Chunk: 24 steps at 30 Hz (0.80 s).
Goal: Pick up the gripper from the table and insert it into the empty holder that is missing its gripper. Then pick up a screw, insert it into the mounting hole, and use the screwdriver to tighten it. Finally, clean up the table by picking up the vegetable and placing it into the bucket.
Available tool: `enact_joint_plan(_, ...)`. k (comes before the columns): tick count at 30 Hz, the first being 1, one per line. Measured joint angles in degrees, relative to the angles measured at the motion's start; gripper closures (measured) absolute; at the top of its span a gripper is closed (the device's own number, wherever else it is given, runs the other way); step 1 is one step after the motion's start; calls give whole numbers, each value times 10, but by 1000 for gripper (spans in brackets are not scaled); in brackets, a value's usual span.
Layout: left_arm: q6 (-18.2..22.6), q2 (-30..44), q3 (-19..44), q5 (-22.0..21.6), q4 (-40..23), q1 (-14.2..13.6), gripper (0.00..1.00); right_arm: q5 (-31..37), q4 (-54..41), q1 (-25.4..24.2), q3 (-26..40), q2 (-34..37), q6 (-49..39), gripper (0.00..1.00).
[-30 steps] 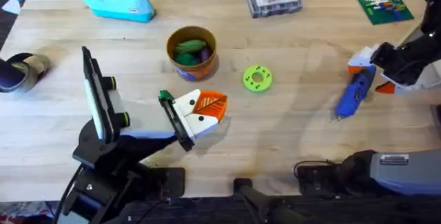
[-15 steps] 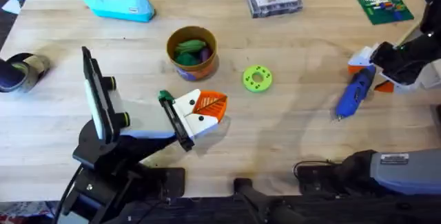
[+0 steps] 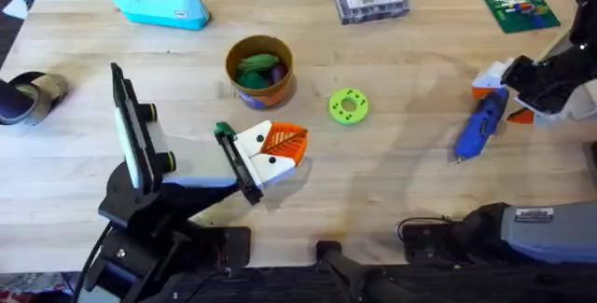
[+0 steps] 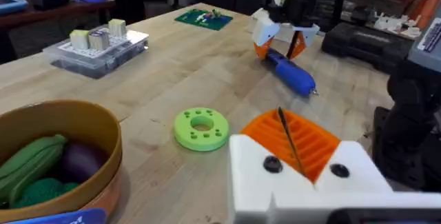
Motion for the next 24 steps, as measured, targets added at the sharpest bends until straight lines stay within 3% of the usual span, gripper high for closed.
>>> enact_joint_plan(15,0,0,0,-3,0,0,982,0,57,-12,-47,2,3,181)
enact_joint_plan(24,0,0,0,-3,0,0,982,4,72,-16,-57,2,3,215)
